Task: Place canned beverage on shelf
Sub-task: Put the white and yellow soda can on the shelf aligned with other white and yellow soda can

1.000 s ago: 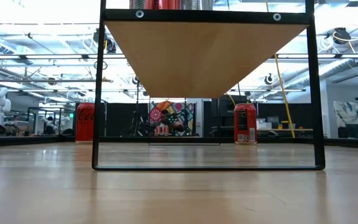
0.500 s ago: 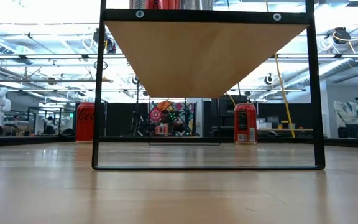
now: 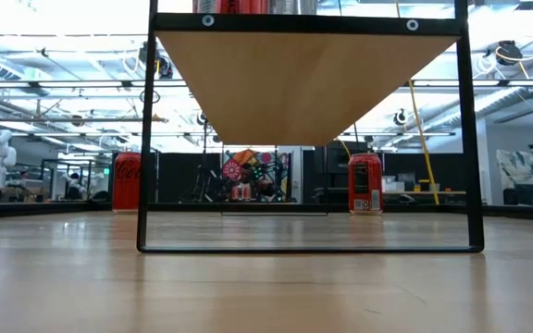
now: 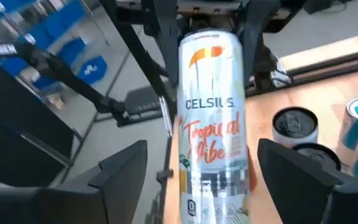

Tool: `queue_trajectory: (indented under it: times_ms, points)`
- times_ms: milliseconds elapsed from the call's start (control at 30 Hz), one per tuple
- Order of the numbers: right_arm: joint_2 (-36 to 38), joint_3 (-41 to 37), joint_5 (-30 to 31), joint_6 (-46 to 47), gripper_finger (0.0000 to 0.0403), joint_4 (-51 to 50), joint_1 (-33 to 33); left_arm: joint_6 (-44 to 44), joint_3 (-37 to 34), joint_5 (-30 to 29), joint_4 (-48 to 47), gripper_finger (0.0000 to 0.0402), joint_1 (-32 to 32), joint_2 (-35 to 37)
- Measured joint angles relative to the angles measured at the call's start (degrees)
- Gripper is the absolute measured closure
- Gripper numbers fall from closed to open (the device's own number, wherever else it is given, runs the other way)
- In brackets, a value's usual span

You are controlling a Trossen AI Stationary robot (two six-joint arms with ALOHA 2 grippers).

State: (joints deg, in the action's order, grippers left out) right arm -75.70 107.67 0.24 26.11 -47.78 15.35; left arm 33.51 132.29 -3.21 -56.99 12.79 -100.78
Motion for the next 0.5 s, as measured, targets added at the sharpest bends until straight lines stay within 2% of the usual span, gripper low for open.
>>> queue_trajectory:
  times_ms: [200, 500]
  points:
    - [-4.78, 7.31, -0.21, -0.91, 0.0118, -8.99, -1.47, -2.85, -0.02, 0.05, 3.03, 0.0155, -1.95, -0.93]
    - [-8.36, 9.12, -0.32, -2.01, 0.0118, -11.15, -3.81, -4.38, -0.07, 0.05, 2.27, 0.0155, -3.05, -1.81]
